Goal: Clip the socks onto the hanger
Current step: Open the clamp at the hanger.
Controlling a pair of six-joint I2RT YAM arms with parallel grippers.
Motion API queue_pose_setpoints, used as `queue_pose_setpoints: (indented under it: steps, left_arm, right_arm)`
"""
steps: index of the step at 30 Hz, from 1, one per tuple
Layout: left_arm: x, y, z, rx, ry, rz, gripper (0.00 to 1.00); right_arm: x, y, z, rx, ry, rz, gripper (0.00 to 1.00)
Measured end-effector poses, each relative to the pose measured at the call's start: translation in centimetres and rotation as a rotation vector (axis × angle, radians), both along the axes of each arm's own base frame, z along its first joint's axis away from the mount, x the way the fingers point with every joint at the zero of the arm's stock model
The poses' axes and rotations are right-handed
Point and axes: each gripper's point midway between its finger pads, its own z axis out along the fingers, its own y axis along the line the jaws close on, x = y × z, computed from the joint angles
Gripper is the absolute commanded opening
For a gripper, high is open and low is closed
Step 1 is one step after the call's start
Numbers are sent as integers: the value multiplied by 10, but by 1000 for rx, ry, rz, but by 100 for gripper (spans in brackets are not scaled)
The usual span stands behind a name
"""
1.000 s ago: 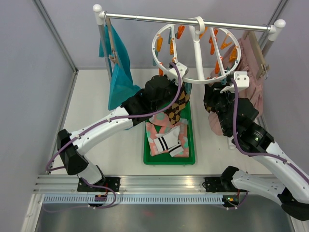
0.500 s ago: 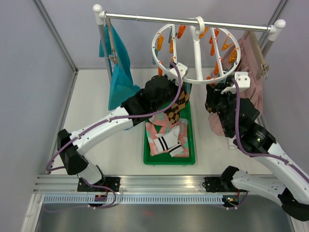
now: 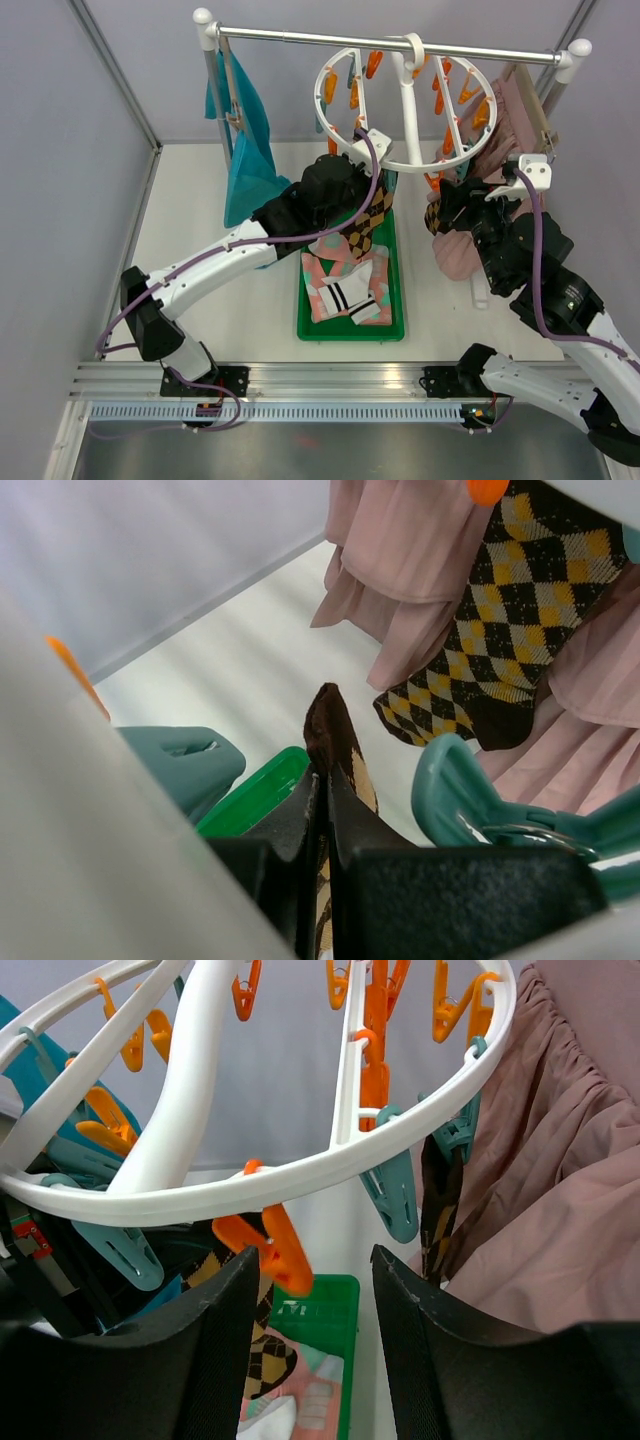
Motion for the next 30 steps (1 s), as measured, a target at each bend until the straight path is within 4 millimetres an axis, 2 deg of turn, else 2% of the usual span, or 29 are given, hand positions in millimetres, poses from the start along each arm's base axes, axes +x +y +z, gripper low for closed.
queue_pose_setpoints:
  steps: [10,20,30]
  left_arm:
    - [5,-8,-2,5,3,0,2]
    - [6,-9,-2,14,-4,-3,2]
    - [7,-8,0,20,-15,-6,2]
  right_arm:
    - [0,4,1,-6,-5,23,57]
    - [17,22,-8,-50,9,27,57]
    - [25,26,-10,-74,9,13,57]
